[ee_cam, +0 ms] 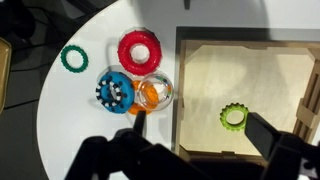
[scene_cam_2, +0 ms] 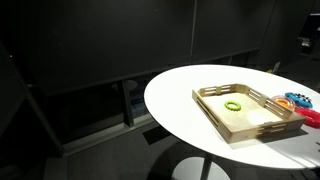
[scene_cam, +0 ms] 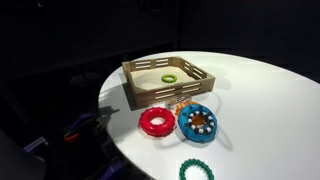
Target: Pick up a red ring and put it into the wooden tray
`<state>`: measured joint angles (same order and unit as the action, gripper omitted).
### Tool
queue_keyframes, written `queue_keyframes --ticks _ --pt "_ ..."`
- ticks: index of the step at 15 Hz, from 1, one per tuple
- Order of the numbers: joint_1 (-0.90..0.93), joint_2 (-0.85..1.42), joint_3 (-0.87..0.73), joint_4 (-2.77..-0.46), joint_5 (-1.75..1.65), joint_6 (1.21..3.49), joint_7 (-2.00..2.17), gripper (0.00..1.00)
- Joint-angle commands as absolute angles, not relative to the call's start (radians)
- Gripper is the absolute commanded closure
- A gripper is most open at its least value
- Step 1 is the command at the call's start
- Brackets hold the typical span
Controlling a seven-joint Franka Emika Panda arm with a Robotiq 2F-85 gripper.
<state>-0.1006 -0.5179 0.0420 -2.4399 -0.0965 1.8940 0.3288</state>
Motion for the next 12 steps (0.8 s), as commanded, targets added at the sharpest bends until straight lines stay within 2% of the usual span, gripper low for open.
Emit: queue_keyframes --ticks 1,12 --pt "-0.12 -0.535 0.0 -2.459 -0.086 1.921 0.307 0.0" --pt "-0.215 -0.52 -0.109 -2.667 -0.131 2.182 0.218 0.0"
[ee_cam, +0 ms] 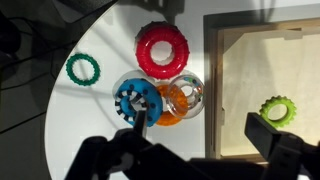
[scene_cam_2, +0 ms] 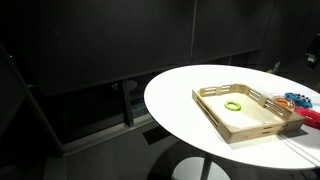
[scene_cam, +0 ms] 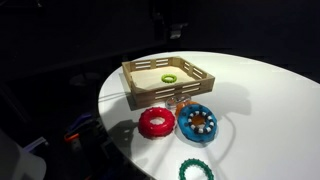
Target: Pick up a red ring and put it into the wooden tray
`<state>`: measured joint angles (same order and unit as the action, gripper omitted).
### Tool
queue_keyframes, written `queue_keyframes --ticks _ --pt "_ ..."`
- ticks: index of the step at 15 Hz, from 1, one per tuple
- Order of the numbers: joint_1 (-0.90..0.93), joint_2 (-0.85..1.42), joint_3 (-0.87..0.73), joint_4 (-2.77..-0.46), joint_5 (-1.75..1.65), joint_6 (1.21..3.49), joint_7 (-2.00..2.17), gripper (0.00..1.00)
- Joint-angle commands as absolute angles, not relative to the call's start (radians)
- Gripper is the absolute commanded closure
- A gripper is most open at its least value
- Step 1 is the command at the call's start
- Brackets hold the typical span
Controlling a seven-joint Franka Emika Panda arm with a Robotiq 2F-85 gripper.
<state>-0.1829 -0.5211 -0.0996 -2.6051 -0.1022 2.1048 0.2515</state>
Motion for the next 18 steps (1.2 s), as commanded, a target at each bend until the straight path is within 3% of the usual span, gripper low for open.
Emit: queue_keyframes --ticks 1,18 --pt "-0.231 -0.507 -0.108 -2.687 -0.15 2.205 0.221 0.0" --pt "-0.294 -0.358 -0.148 -2.774 -0.162 2.35 0.221 0.0"
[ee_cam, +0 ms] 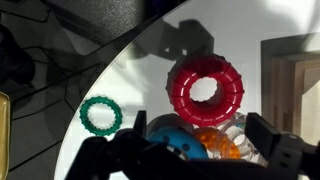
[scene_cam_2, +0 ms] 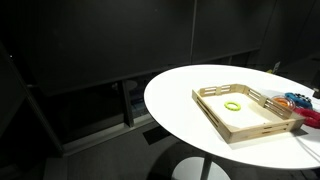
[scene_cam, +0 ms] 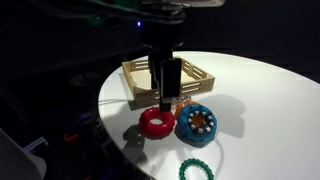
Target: Pick up a red ring and put it into the wooden tray
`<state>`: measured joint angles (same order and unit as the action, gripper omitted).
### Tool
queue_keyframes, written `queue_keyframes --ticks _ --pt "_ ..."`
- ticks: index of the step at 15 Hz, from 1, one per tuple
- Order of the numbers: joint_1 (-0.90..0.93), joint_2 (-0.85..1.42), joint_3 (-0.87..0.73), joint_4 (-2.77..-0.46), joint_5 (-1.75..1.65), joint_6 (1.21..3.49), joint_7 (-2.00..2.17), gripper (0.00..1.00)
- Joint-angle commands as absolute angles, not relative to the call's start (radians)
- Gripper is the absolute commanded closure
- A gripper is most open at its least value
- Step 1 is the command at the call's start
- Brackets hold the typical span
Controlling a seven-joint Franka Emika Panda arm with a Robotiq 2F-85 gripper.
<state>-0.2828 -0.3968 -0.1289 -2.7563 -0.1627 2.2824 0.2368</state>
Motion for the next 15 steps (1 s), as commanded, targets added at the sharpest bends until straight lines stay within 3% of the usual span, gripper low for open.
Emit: queue_keyframes --ticks 1,15 --pt "-0.299 -0.343 -0.15 -2.781 -0.171 2.383 0.226 0.0" --pt "-0.285 -0.151 -0.18 -2.779 -0.149 2.553 0.209 0.0"
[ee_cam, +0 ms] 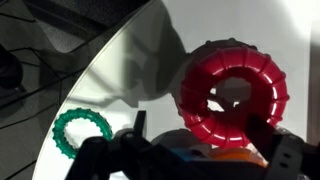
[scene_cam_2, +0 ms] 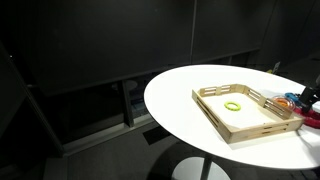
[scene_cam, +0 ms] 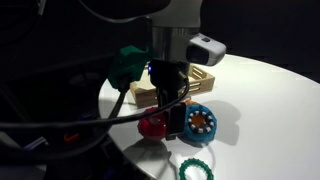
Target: Pick up a red ring and put it into the wooden tray
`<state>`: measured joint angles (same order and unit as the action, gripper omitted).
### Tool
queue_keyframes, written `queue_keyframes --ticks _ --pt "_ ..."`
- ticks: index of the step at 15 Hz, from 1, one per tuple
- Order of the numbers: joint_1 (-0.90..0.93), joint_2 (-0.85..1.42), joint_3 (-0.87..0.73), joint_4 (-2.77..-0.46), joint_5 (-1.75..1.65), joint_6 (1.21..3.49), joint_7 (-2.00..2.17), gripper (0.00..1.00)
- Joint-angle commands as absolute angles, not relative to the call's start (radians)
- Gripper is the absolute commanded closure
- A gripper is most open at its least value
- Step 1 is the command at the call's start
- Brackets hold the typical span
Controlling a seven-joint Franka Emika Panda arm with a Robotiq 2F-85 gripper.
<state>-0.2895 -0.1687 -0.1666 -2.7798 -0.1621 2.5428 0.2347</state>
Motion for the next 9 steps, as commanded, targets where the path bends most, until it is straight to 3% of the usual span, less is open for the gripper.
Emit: queue_keyframes --ticks 1,4,6,9 --pt "-0.284 -0.145 -0.181 -2.779 -0.149 2.553 0.209 0.0" --pt "-0.286 -0.138 -0.181 -2.777 -0.158 2.554 0.218 0.0" --pt "-0.287 -0.133 -0.179 -2.777 -0.165 2.557 0.227 0.26" --pt "-0.285 -0.12 -0.179 -2.777 -0.167 2.558 0.23 0.4"
